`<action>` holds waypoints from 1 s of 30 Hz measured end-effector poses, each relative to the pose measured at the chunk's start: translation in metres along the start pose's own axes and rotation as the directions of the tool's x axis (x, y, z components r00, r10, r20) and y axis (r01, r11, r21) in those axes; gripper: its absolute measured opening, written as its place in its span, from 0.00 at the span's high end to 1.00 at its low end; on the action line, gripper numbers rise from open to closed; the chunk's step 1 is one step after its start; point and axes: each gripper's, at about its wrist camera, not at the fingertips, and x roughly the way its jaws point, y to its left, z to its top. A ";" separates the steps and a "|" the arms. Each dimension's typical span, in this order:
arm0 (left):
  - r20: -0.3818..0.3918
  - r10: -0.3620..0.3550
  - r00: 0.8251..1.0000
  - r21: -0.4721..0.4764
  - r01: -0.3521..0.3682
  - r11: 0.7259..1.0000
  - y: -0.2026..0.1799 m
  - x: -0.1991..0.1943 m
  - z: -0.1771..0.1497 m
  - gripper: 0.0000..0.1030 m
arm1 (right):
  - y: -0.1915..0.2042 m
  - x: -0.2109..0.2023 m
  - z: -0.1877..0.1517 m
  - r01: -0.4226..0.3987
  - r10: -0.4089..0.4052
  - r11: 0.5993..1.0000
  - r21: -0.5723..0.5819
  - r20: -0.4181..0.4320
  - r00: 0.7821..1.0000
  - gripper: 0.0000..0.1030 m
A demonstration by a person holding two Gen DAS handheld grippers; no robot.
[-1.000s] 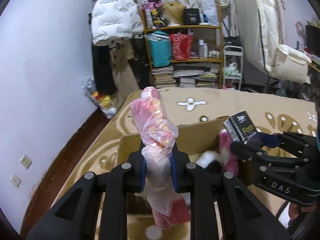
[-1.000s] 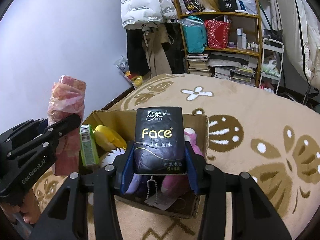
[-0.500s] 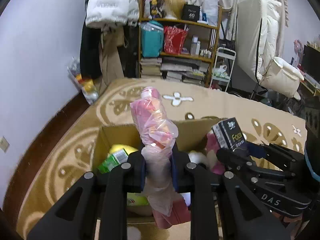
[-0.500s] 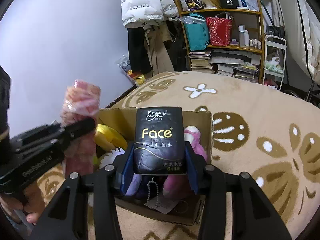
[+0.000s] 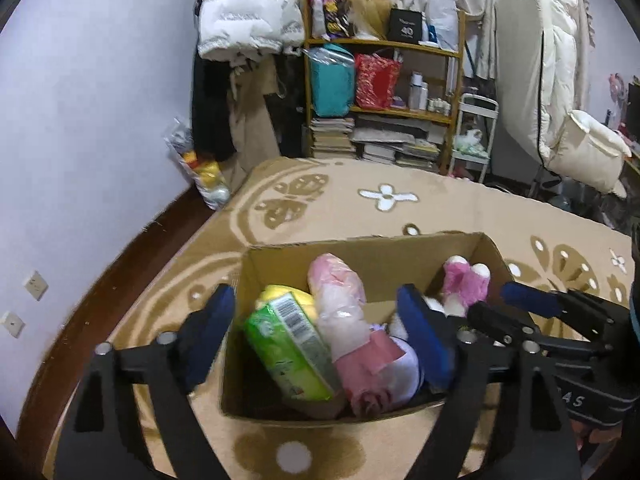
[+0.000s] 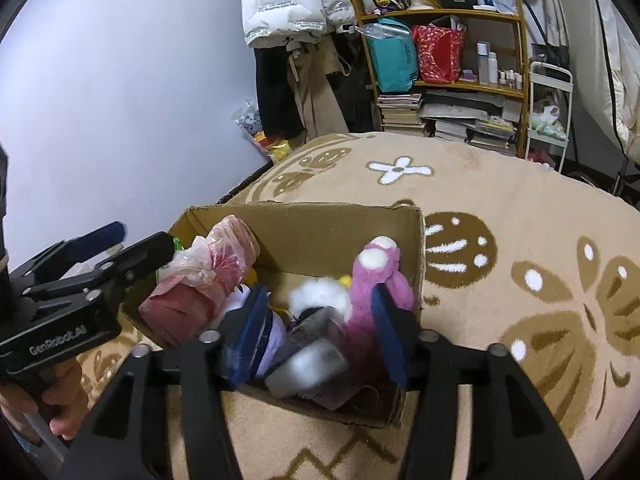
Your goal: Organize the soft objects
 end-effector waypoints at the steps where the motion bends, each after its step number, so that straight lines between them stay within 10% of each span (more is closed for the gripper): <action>1: 0.008 0.014 1.000 0.001 -0.014 1.000 0.001 -0.004 0.000 0.11 | 0.000 -0.002 0.000 0.001 -0.001 1.000 0.010 0.001 1.000 0.36; 11: 0.059 0.110 0.992 0.008 -0.110 0.994 0.013 -0.050 0.007 0.00 | 0.003 -0.040 -0.002 0.006 -0.007 0.999 0.039 0.033 0.999 0.03; 30: 0.191 0.211 0.959 -0.016 -0.212 0.977 0.029 -0.164 -0.008 0.00 | 0.047 -0.156 -0.008 0.020 -0.010 0.999 -0.044 0.208 0.978 0.00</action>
